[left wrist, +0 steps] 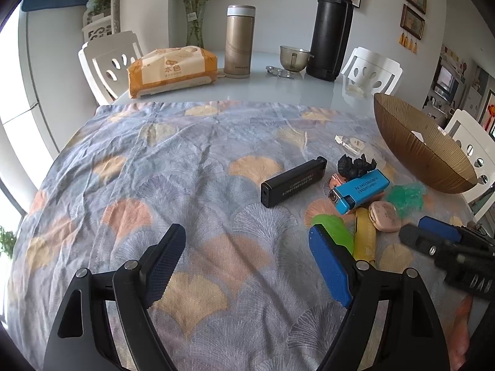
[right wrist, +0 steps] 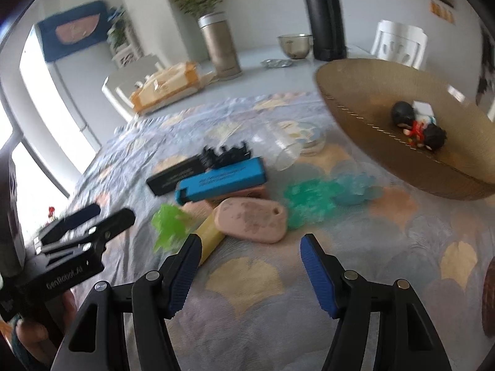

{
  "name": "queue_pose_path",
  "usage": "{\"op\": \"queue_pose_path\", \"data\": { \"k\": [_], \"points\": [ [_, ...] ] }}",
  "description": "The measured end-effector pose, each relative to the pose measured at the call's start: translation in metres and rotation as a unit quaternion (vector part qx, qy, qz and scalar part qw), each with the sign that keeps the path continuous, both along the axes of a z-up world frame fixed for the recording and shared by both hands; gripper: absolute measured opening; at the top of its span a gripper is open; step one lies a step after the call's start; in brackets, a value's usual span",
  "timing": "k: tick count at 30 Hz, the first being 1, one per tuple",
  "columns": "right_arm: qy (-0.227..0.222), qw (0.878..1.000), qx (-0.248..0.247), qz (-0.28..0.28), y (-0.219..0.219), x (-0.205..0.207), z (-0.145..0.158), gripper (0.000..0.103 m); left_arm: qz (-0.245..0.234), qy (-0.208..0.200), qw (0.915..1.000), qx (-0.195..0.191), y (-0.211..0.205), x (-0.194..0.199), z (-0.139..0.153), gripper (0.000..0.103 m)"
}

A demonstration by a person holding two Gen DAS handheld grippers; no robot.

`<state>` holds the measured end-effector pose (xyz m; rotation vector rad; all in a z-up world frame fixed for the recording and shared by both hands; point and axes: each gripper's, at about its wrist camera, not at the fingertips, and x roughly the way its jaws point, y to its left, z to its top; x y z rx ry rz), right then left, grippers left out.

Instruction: Organize rigid objects

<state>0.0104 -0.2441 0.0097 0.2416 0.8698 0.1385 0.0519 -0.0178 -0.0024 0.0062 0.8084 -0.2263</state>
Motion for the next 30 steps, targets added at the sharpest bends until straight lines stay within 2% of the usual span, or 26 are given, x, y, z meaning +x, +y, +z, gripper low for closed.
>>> {"op": "queue_pose_path", "data": {
  "k": [2,5,7,10,12,15,19,20,21,23,25,27,30],
  "points": [
    [0.008,0.999,0.03,-0.016,-0.013,0.002,-0.003,0.065,-0.003,0.012,0.9999,-0.004,0.0,0.002,-0.002,0.081],
    [0.023,0.997,0.066,-0.038,-0.03,0.005,-0.01,0.065,-0.046,0.074,0.996,-0.021,-0.004,0.013,-0.011,0.081],
    [0.023,0.995,0.084,-0.043,-0.036,0.004,-0.011,0.065,-0.059,0.073,0.9954,-0.019,-0.006,0.014,-0.006,0.081],
    [0.023,0.995,0.084,-0.043,-0.036,0.004,-0.01,0.065,-0.087,0.07,0.9935,0.023,-0.014,0.027,0.009,0.081],
    [0.021,0.996,0.079,-0.04,-0.033,0.004,-0.009,0.065,-0.106,0.062,0.9919,0.032,-0.016,0.039,0.015,0.081],
    [0.019,0.997,0.071,-0.03,-0.028,0.005,-0.008,0.065,-0.158,0.081,0.9833,0.04,-0.027,0.064,0.007,0.08],
    [0.014,0.999,0.044,-0.028,-0.021,0.003,-0.006,0.065,-0.186,0.096,0.9762,0.056,-0.042,0.083,-0.011,0.076],
    [0.011,0.999,0.042,-0.032,-0.022,0.003,-0.006,0.065,-0.192,0.1,0.9748,0.055,-0.046,0.086,-0.015,0.072],
    [0.01,0.998,0.043,-0.038,-0.024,0.003,-0.006,0.065,-0.193,0.081,0.9758,0.063,-0.05,0.086,-0.015,0.069],
    [0.013,0.997,0.049,-0.057,-0.031,0.004,-0.008,0.065,-0.202,0.073,0.9744,0.066,-0.057,0.086,-0.016,0.065],
    [0.011,0.996,0.05,-0.077,-0.037,0.004,-0.008,0.065,-0.214,0.063,0.973,0.06,-0.064,0.083,-0.016,0.051],
    [0.015,0.995,0.051,-0.084,-0.038,0.006,-0.009,0.065,-0.229,0.048,0.9703,0.06,-0.071,0.075,-0.016,0.027],
    [0.028,0.996,0.02,-0.086,-0.033,0.017,-0.007,0.065,-0.235,0.039,0.9695,0.057,-0.074,0.068,-0.015,0.014]
  ]
}}
